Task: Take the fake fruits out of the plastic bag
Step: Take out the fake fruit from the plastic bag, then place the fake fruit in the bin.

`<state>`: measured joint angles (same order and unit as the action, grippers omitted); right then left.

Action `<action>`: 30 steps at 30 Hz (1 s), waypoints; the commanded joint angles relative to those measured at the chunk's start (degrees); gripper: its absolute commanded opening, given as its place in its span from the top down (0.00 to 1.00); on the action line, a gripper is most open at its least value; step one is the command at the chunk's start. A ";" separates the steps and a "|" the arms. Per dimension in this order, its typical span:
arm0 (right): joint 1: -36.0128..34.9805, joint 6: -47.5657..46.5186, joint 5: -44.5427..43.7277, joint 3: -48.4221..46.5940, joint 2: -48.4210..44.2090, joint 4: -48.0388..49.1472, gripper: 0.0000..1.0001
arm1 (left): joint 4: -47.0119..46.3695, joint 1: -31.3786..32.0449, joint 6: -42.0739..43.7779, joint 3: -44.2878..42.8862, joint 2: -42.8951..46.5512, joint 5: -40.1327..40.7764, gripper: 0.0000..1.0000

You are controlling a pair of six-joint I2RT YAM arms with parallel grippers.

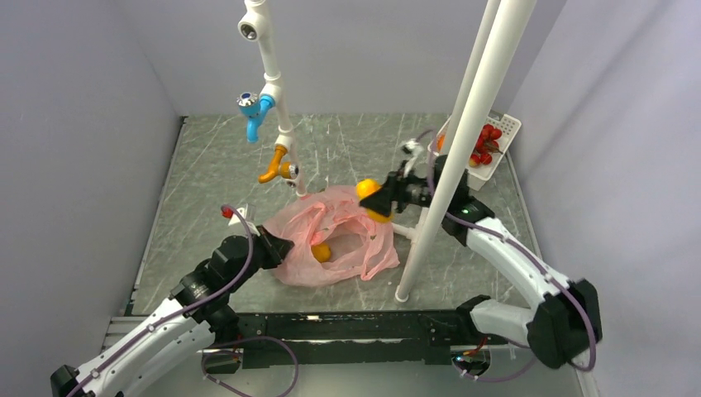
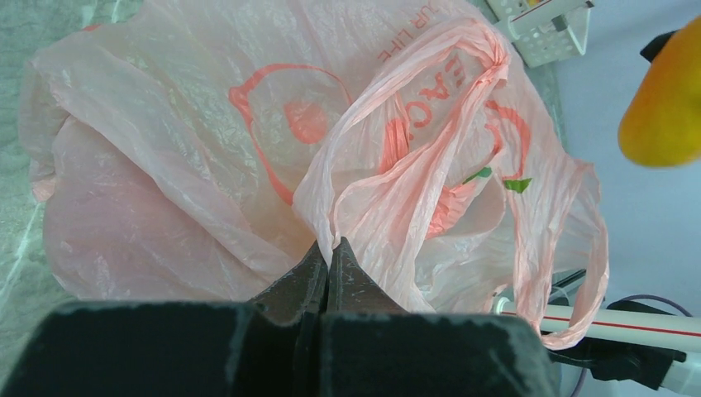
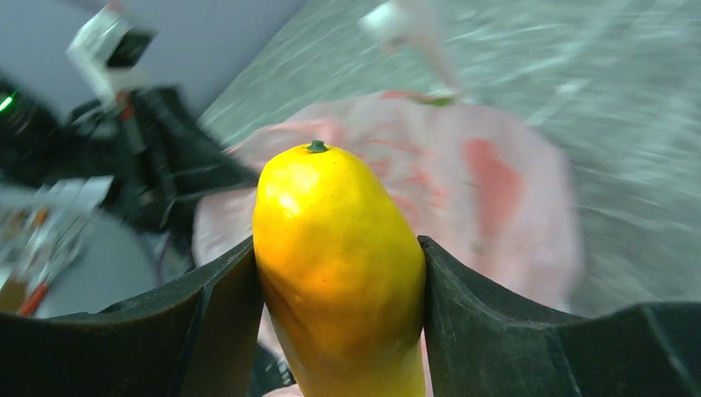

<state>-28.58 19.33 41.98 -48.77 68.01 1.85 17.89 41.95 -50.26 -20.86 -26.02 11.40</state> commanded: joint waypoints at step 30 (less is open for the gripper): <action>35.86 12.62 -54.29 -6.34 10.58 -12.40 1.00 | 1.61 -0.16 -0.47 -3.08 2.02 -1.72 1.00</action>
<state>4.56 33.61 -14.46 -47.37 74.15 -16.03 19.68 41.95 -50.52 -20.95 -23.18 10.37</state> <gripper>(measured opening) 0.635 0.012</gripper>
